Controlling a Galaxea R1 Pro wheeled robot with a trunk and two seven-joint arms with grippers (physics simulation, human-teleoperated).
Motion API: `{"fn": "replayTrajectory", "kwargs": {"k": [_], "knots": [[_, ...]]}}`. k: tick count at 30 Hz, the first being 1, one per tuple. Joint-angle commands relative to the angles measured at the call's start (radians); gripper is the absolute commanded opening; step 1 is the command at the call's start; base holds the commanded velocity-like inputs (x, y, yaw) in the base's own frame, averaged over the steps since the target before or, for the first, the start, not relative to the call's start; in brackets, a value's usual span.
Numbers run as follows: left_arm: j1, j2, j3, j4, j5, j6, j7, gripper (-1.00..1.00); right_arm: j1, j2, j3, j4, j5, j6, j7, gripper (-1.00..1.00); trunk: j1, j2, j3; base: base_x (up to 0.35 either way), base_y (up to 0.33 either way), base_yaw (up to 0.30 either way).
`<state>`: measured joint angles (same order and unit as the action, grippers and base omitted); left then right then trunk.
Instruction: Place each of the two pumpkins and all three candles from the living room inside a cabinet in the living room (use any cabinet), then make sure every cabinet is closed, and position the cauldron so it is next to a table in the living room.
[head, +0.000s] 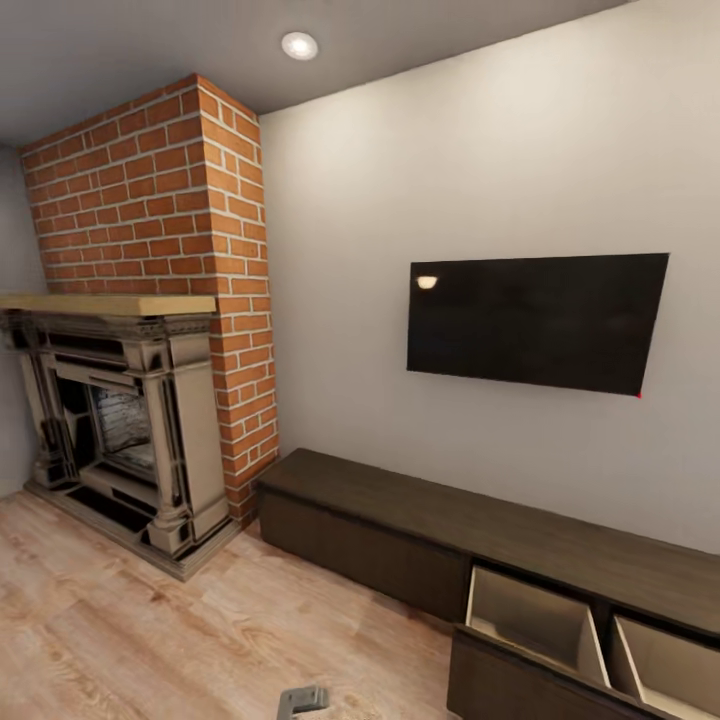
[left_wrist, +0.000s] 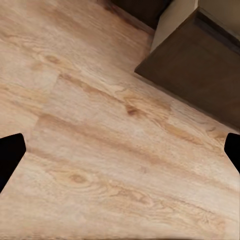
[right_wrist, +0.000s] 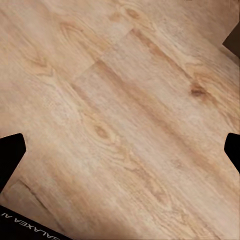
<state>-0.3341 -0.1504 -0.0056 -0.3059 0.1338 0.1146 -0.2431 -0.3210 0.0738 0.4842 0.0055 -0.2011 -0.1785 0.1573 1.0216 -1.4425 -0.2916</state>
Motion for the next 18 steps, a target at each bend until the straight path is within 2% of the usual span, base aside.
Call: {"fn": "replayTrajectory", "kwargs": {"k": [1,8,18], "knots": [[0.000,0.000,-0.001,-0.002,0.010,0.008,-0.002,1.00,-0.001,0.000,0.007,0.002,-0.011,-0.004,0.004,1.00,0.000,-0.001,-0.001,-0.166,0.276,0.273],[0.000,0.000,-0.001,-0.001,0.010,0.008,-0.002,1.00,-0.001,0.001,0.007,0.002,-0.011,-0.004,0.004,1.00,0.000,-0.001,-0.001,-0.149,0.243,0.274],[0.000,0.000,-0.001,-0.001,0.010,0.008,-0.002,1.00,-0.001,0.001,0.007,0.002,-0.011,-0.004,0.004,1.00,0.000,-0.001,-0.001,-0.020,0.030,0.274]]}}
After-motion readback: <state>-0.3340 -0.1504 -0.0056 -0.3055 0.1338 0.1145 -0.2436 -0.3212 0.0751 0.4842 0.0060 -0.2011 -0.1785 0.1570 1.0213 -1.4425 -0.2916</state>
